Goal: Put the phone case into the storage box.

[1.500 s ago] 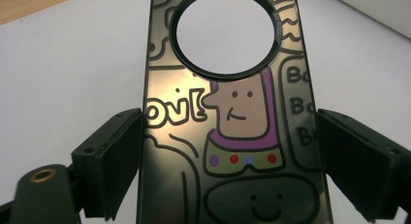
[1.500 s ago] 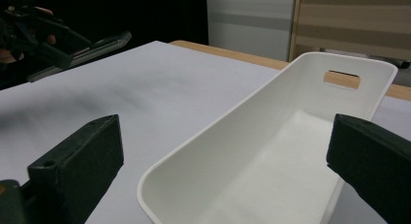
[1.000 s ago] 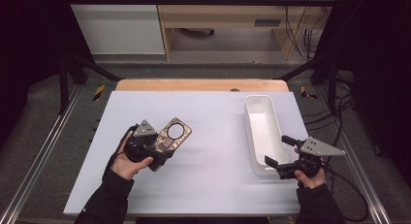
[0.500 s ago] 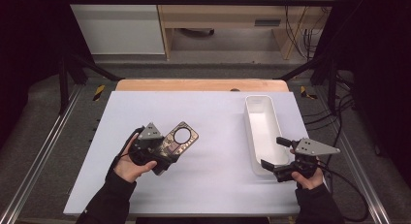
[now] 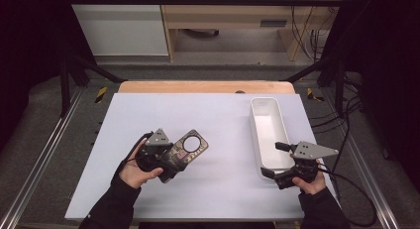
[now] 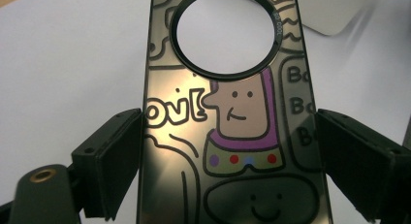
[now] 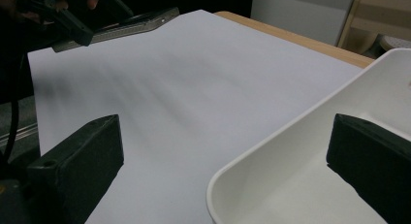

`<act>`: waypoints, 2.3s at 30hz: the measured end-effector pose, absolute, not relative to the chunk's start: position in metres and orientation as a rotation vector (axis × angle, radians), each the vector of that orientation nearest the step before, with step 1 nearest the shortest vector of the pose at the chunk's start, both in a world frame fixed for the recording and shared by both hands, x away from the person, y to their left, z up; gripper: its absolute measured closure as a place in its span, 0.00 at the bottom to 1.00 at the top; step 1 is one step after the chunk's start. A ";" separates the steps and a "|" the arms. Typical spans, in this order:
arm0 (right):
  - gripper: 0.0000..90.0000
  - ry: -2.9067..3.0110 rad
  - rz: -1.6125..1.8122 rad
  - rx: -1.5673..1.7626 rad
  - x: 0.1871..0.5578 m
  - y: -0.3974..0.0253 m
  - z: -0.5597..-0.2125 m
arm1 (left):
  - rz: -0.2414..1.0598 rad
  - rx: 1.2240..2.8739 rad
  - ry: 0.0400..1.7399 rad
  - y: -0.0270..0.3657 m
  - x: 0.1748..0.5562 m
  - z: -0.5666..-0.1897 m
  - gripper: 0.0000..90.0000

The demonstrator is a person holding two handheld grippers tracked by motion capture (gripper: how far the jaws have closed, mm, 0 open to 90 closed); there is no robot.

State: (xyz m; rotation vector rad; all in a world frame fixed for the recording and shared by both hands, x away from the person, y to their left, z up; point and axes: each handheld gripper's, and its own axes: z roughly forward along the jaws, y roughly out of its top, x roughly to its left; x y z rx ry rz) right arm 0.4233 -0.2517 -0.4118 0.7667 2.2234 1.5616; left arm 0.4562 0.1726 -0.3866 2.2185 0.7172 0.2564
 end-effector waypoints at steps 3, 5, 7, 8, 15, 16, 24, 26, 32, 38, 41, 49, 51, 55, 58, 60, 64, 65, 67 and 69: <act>0.01 2.251 1.551 0.740 0.423 -0.246 -0.410 | 0.247 2.224 0.704 0.171 0.456 -0.387 0.13; 0.00 2.266 1.548 0.724 0.422 -0.243 -0.409 | 0.236 2.226 0.693 0.170 0.455 -0.387 0.13; 0.00 2.273 1.547 0.717 0.422 -0.241 -0.408 | 0.232 2.227 0.687 0.170 0.454 -0.387 0.13; 0.01 2.284 1.543 0.709 0.422 -0.239 -0.408 | 0.228 2.226 0.684 0.170 0.454 -0.387 0.13; 0.01 2.336 1.523 0.666 0.422 -0.228 -0.407 | 0.209 2.239 0.652 0.166 0.452 -0.387 0.13; 0.01 2.340 1.521 0.660 0.421 -0.226 -0.407 | 0.205 2.239 0.646 0.165 0.451 -0.386 0.13; 0.01 2.373 1.525 0.620 0.420 -0.217 -0.405 | 0.178 2.258 0.601 0.159 0.448 -0.388 0.13; 0.01 2.383 1.522 0.609 0.420 -0.214 -0.404 | 0.176 2.261 0.595 0.157 0.447 -0.389 0.13; 0.01 2.401 1.527 0.583 0.420 -0.208 -0.403 | 0.151 2.260 0.571 0.154 0.446 -0.391 0.13; 0.01 2.420 1.528 0.561 0.421 -0.201 -0.404 | 0.137 2.269 0.547 0.149 0.446 -0.394 0.13; 0.01 2.426 1.531 0.554 0.421 -0.198 -0.403 | 0.126 2.272 0.531 0.147 0.445 -0.395 0.13; 0.01 2.459 1.513 0.530 0.422 -0.190 -0.405 | 0.113 2.284 0.496 0.142 0.443 -0.397 0.13; 0.01 2.471 1.512 0.525 0.423 -0.188 -0.406 | 0.107 2.284 0.487 0.140 0.442 -0.397 0.13; 0.01 2.482 1.508 0.524 0.424 -0.185 -0.407 | 0.098 2.285 0.462 0.137 0.441 -0.397 0.13; 0.01 2.489 1.504 0.519 0.424 -0.183 -0.407 | 0.100 2.292 0.453 0.135 0.439 -0.398 0.13; 0.01 2.494 1.501 0.512 0.424 -0.181 -0.407 | 0.099 2.294 0.447 0.134 0.439 -0.398 0.13; 0.01 2.505 1.499 0.490 0.424 -0.177 -0.406 | 0.086 2.295 0.437 0.133 0.439 -0.398 0.13; 0.01 2.508 1.499 0.488 0.424 -0.177 -0.405 | 0.086 2.295 0.435 0.133 0.438 -0.398 0.13; 0.01 2.513 1.497 0.478 0.424 -0.175 -0.405 | 0.082 2.298 0.430 0.132 0.438 -0.399 0.13; 0.01 2.523 1.502 0.469 0.424 -0.173 -0.405 | 0.078 2.299 0.425 0.132 0.438 -0.399 0.13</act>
